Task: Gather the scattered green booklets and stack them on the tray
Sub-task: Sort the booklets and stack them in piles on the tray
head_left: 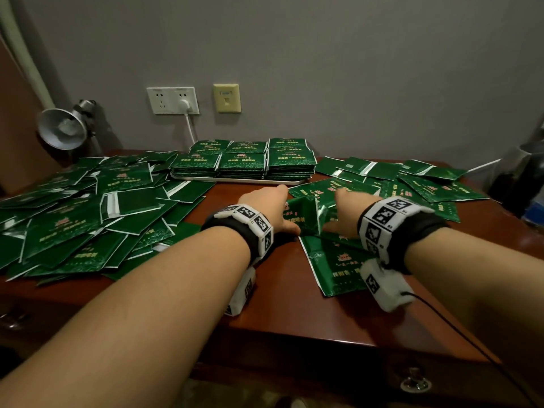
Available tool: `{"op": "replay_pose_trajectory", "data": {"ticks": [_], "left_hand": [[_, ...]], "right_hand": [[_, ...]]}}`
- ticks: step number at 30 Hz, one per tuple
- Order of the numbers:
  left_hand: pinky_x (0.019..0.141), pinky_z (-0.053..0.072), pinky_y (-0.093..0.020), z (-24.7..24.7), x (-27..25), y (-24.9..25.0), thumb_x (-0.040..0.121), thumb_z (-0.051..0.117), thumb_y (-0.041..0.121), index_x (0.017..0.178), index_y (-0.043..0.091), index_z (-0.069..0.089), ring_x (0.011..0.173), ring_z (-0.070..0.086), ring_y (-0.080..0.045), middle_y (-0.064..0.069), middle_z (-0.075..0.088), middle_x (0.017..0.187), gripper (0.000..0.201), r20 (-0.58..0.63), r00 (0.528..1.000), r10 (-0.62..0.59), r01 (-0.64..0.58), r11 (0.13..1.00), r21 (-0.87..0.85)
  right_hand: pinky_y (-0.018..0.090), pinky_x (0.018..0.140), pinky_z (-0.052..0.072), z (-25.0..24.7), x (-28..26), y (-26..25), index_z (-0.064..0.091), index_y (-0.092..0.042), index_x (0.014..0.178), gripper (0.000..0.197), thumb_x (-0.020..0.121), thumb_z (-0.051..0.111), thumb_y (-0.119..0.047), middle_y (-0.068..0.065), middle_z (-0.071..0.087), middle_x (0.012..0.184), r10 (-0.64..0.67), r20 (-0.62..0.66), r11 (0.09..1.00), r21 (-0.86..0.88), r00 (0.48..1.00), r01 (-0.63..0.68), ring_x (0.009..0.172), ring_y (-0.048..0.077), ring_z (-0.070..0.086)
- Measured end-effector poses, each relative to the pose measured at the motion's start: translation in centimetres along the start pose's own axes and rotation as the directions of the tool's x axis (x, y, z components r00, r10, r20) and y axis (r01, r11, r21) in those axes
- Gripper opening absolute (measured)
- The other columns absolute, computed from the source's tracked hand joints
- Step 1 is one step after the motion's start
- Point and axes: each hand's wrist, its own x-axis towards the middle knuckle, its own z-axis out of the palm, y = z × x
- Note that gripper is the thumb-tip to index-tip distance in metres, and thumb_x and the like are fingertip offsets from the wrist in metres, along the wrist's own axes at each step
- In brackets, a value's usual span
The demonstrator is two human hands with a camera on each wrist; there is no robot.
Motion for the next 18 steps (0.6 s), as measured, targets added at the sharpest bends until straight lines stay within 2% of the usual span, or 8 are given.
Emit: {"op": "replay_pose_trajectory", "data": {"ticks": [3,6,8,9,11,14,16,18], "left_hand": [[0.067,0.047,-0.034,-0.4,-0.2,-0.4,0.074,0.071,0.063,0.103,0.021,0.046,0.089,0.060,-0.023,0.003,0.059,0.097,0.057,-0.067,0.998,-0.019,0.019,1.000,-0.002],[0.065,0.043,-0.033,-0.6,-0.4,-0.4,0.081,0.067,0.057,0.104,0.021,0.046,0.091,0.061,-0.024,0.001,0.061,0.099,0.047,-0.128,0.992,-0.018,0.020,1.000,0.017],[0.065,0.044,-0.034,-0.5,-0.5,-0.1,0.088,0.060,0.053,0.107,0.021,0.047,0.092,0.061,-0.026,0.000,0.063,0.099,0.039,-0.157,0.988,0.001,0.002,1.000,0.017],[0.065,0.044,-0.034,-0.5,-0.6,0.2,0.092,0.056,0.048,0.108,0.021,0.047,0.090,0.062,-0.028,-0.001,0.063,0.098,0.032,-0.180,0.984,0.014,-0.012,1.000,0.012],[0.062,0.042,-0.033,-0.7,-0.8,0.5,0.098,0.046,0.033,0.109,0.019,0.048,0.084,0.062,-0.031,-0.003,0.063,0.091,0.018,-0.244,0.970,0.018,-0.018,1.000,0.001],[0.064,0.039,-0.034,-1.9,-1.1,0.2,0.093,0.041,0.018,0.110,0.017,0.049,0.076,0.056,-0.030,-0.003,0.059,0.085,0.018,-0.255,0.965,-0.059,0.045,0.997,-0.062],[0.070,0.044,-0.036,-2.7,-1.1,-0.6,0.091,0.040,0.015,0.107,0.015,0.050,0.080,0.057,-0.031,-0.007,0.062,0.092,0.018,-0.226,0.965,-0.134,0.110,0.987,-0.113],[0.080,0.047,-0.040,-3.4,-1.1,-1.6,0.090,0.041,0.015,0.106,0.014,0.049,0.090,0.059,-0.034,-0.010,0.063,0.098,0.019,-0.205,0.957,-0.206,0.177,0.973,-0.150]], "right_hand": [[0.031,0.072,0.049,0.6,0.0,-0.8,0.054,-0.007,0.114,0.054,0.086,0.062,-0.053,0.007,0.064,0.101,-0.058,0.079,0.996,-0.057,0.995,0.062,0.090,0.025,0.063],[0.026,0.057,0.043,0.3,0.0,-1.1,0.056,-0.010,0.085,0.046,0.085,0.062,-0.056,0.002,0.054,0.073,-0.050,0.101,0.995,-0.079,0.994,0.058,0.066,0.019,0.054],[0.025,0.051,0.038,0.1,0.3,-1.1,0.052,-0.012,0.074,0.043,0.087,0.063,-0.051,0.001,0.050,0.067,-0.005,0.079,1.000,-0.015,0.997,0.007,0.060,0.016,0.049],[0.026,0.051,0.039,0.0,0.5,-1.0,0.054,-0.011,0.076,0.039,0.089,0.063,-0.046,0.002,0.050,0.068,0.021,0.048,0.999,0.047,0.999,-0.023,0.061,0.016,0.050],[0.028,0.057,0.045,-0.4,0.9,-0.7,0.059,-0.006,0.092,0.029,0.093,0.060,-0.035,0.003,0.054,0.075,0.077,-0.024,0.975,0.209,0.997,-0.070,0.067,0.018,0.055],[0.037,0.074,0.053,-1.3,0.9,-0.6,0.048,-0.004,0.116,0.026,0.095,0.053,-0.019,0.009,0.057,0.097,0.179,-0.104,0.847,0.522,0.978,-0.100,0.088,0.026,0.060],[0.035,0.068,0.050,-1.9,0.7,-1.0,0.040,-0.006,0.122,0.032,0.092,0.051,-0.008,0.006,0.052,0.090,0.237,-0.125,0.703,0.706,0.963,-0.082,0.086,0.026,0.058],[0.029,0.057,0.043,-2.1,0.6,-1.5,0.038,-0.011,0.124,0.037,0.090,0.049,-0.005,0.002,0.047,0.082,0.265,-0.123,0.575,0.816,0.956,-0.054,0.075,0.020,0.054]]}}
